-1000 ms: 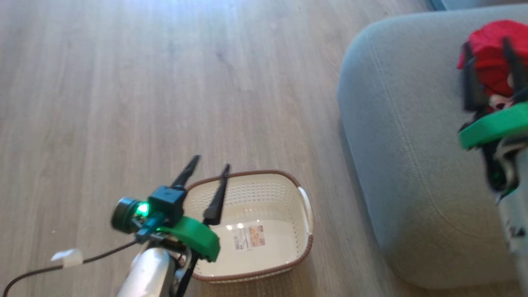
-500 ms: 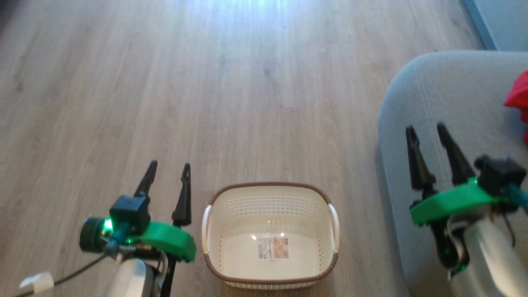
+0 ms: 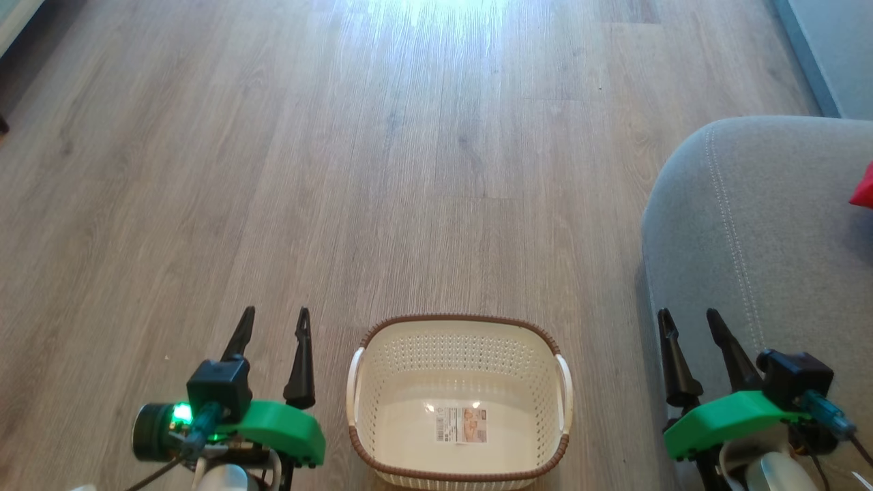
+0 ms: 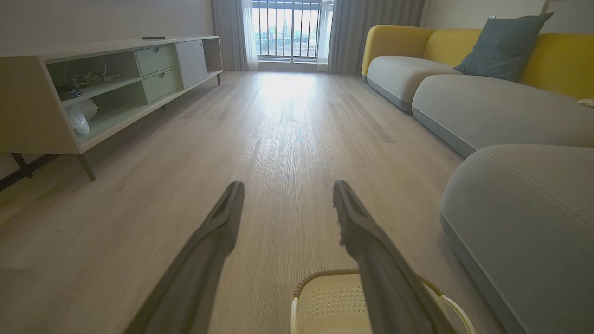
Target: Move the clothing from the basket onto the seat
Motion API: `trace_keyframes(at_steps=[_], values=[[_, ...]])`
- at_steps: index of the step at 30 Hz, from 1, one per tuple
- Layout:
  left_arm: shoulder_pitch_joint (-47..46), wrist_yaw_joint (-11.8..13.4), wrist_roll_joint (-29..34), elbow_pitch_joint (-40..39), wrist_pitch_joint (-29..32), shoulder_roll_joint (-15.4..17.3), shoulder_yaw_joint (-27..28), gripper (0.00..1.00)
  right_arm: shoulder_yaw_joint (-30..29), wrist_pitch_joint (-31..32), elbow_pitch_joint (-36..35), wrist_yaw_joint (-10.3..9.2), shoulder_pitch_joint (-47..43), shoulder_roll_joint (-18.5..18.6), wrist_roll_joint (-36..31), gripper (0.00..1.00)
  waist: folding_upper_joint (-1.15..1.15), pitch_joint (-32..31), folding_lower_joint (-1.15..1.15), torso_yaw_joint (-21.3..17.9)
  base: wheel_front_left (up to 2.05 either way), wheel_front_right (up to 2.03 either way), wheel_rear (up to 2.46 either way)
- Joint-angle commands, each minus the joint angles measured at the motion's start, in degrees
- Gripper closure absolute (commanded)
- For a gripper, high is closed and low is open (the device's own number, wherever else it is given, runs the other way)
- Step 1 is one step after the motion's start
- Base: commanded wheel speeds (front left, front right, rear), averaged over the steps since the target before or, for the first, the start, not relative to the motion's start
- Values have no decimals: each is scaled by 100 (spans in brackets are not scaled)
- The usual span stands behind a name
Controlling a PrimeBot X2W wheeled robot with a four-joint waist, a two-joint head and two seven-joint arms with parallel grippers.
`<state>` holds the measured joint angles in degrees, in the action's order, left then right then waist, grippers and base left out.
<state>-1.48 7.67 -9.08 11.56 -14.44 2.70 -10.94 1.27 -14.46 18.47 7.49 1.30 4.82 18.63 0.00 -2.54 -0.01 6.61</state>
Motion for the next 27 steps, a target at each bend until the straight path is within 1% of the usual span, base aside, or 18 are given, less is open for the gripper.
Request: trace_keyframes(at_steps=[1,4,13,17,19,24,27], values=[[-161,73,8,-248,-56,18,172,0,67,-53,-172,0,112,-17,-71,0,0,0,1,-9,0,0,0],[-103,97,-3,-257,-56,18,134,0,-47,-53,-179,0,92,-61,-95,0,0,-2,1,-17,0,0,0],[-113,-131,75,-117,-56,18,51,0,-90,-53,-212,0,137,-109,-118,0,0,27,1,-25,0,0,0],[-146,-159,330,-52,-56,18,32,0,-79,-53,-190,0,147,-117,-128,0,0,43,1,-30,0,0,0],[-149,-162,322,-51,-56,18,33,0,-83,-53,-178,0,150,-118,-128,0,0,47,1,-32,0,0,0],[-138,-294,178,-40,-56,18,71,0,-110,-53,-131,0,182,-123,-141,0,0,61,1,-59,0,0,0],[-119,-320,114,26,-56,18,103,0,-118,-53,-128,0,198,-126,-148,0,0,66,1,-76,0,0,0]])
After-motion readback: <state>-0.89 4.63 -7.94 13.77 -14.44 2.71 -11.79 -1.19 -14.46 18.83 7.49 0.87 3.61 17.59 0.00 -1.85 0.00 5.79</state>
